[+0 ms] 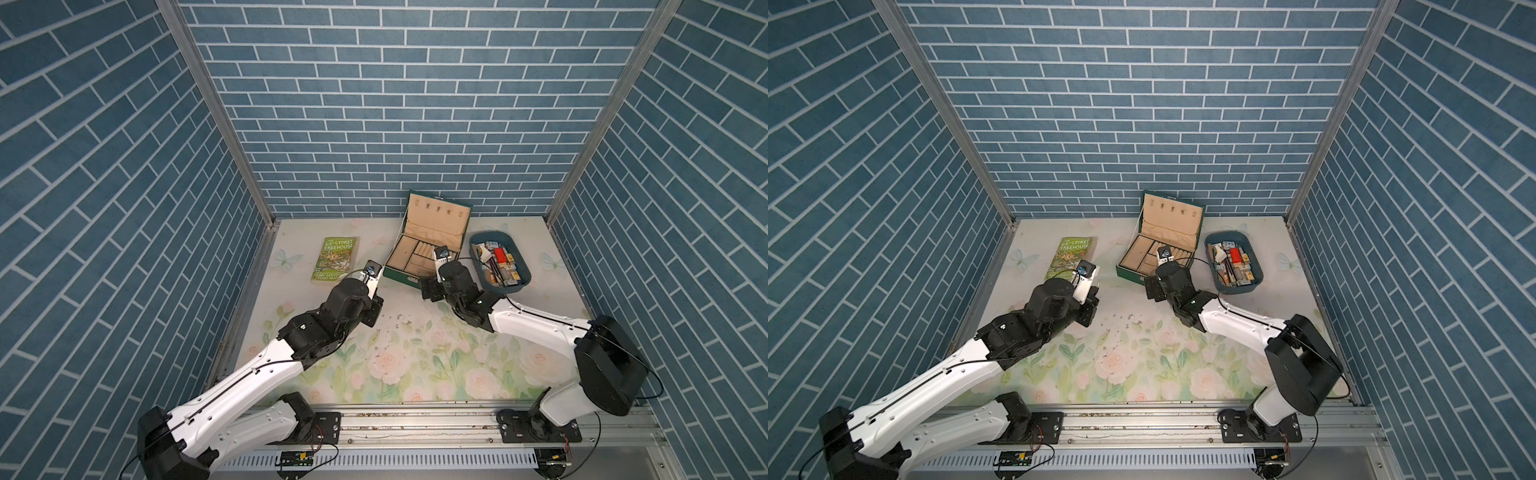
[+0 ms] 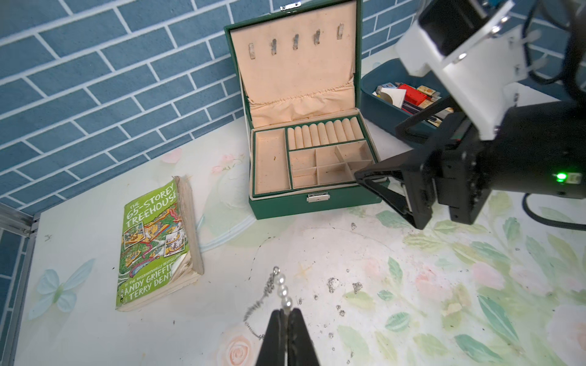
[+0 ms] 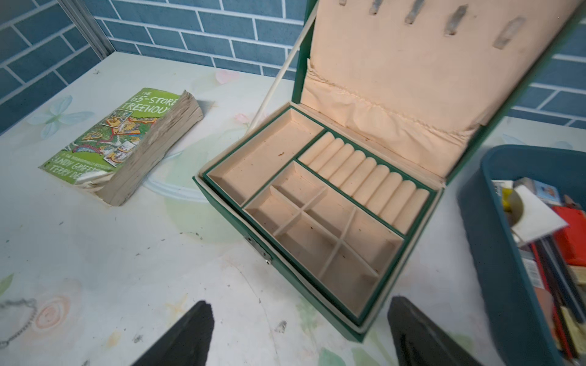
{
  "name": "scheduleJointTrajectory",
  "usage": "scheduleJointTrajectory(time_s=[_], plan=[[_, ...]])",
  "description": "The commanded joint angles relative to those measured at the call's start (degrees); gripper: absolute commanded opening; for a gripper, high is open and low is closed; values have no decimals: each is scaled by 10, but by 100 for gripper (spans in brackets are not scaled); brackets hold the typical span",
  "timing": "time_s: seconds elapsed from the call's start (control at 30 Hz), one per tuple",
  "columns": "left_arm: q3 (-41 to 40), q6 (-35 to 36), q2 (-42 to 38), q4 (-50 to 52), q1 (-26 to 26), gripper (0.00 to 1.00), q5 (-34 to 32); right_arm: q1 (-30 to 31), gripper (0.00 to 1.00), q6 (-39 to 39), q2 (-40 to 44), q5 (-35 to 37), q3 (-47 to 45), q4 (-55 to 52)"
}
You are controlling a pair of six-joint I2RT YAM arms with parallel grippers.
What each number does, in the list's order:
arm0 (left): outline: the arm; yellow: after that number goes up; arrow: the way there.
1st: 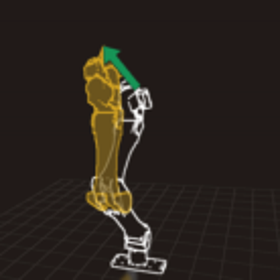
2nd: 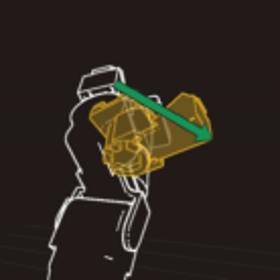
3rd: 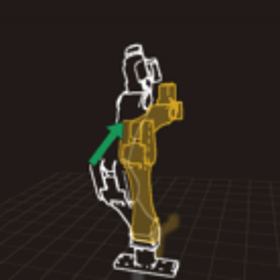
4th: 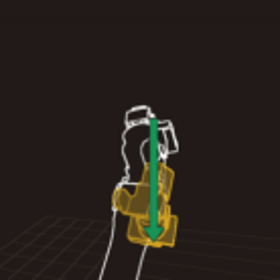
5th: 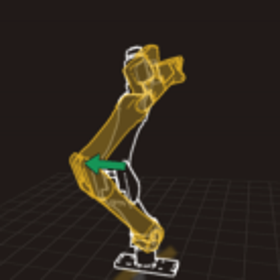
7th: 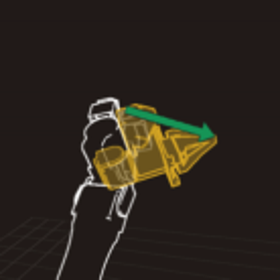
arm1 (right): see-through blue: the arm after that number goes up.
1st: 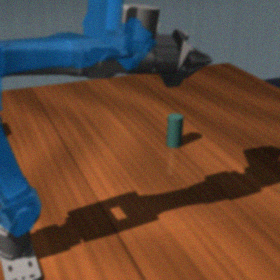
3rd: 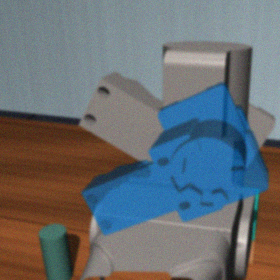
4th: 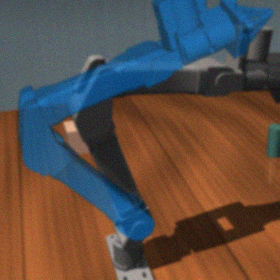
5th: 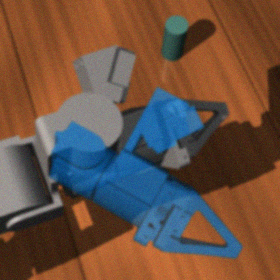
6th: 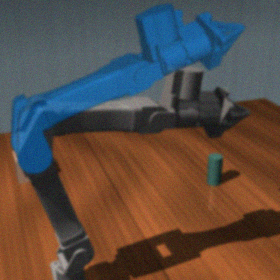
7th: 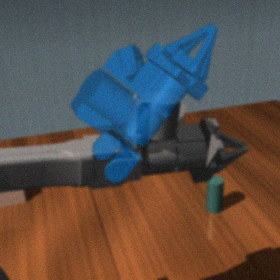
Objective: Put jewelry chain into jewelry box
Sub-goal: Pick up the necklace from the center of the board, then move the jewelry box to the center of the board.
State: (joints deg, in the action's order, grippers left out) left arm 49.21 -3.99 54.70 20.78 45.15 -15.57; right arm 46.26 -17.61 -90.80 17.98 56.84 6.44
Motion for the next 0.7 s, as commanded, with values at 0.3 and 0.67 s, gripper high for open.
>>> scheduleJointTrajectory(time_s=[0.3,0.67], plan=[[-34,-22,-69,-11,1,0,-59,-11,78,-193,-159,2,146,-21],[-54,-24,-86,-17,1,0,-64,-11,77,-188,-284,47,309,-100]])
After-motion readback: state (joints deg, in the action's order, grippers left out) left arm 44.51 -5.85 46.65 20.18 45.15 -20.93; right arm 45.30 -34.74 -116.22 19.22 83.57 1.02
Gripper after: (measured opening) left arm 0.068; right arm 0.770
